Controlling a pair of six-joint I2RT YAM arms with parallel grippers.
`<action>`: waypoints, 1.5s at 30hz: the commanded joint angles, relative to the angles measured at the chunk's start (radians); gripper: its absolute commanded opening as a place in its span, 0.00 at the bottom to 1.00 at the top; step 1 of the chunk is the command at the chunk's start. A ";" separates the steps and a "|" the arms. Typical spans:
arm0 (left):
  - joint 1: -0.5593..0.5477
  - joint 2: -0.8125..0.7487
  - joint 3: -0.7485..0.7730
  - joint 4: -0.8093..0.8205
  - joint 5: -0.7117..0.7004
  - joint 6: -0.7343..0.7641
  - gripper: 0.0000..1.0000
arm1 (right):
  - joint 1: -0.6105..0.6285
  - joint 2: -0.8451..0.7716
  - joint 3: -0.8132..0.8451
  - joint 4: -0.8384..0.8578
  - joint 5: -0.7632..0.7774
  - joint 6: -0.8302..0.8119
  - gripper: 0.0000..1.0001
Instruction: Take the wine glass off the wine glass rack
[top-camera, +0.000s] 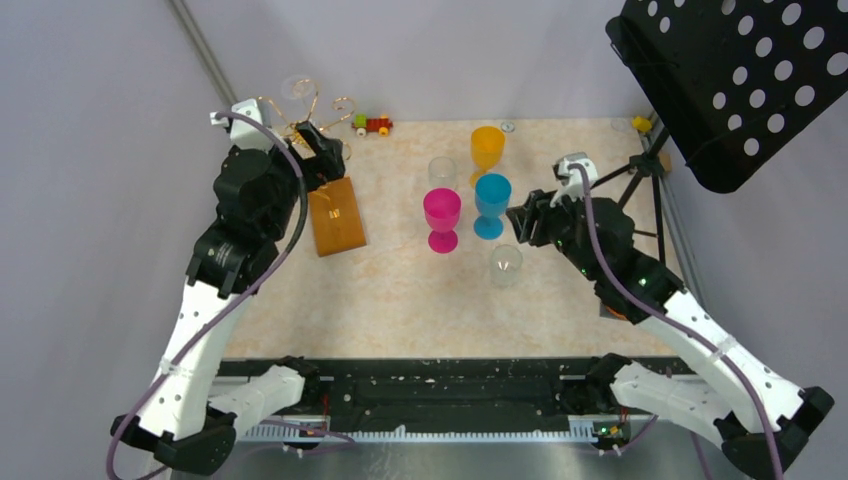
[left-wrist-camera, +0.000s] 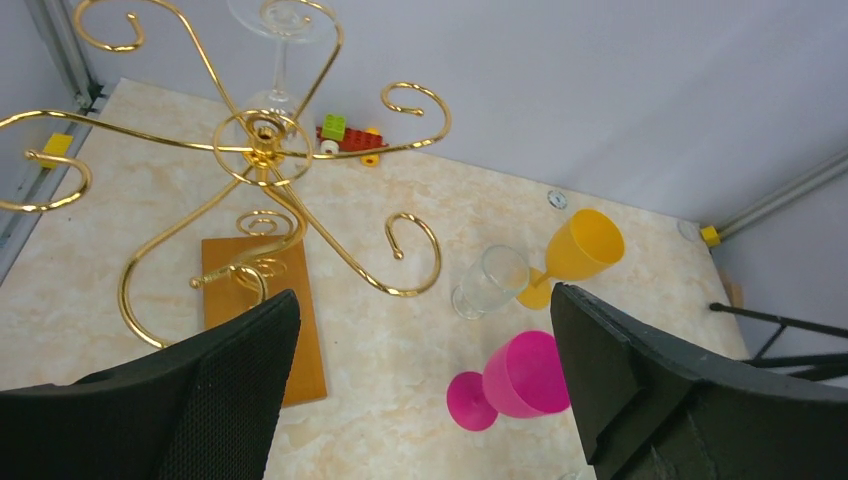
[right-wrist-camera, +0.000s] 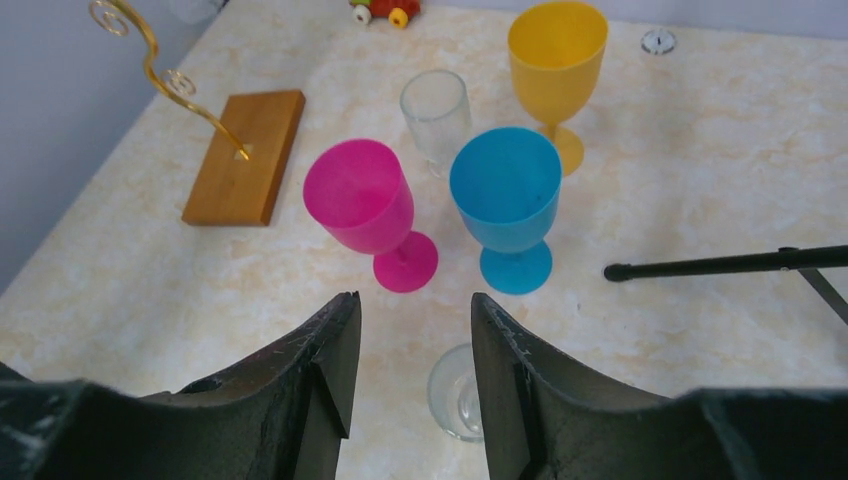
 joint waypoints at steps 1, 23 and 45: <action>0.092 0.080 0.088 -0.014 0.075 -0.067 0.98 | -0.005 -0.077 -0.029 0.145 0.038 -0.006 0.46; 0.628 0.573 0.510 0.114 0.691 -0.461 0.72 | -0.006 -0.248 -0.078 0.112 0.076 0.001 0.47; 0.614 0.653 0.338 0.253 0.629 -0.568 0.48 | -0.006 -0.216 -0.090 0.095 0.021 0.076 0.47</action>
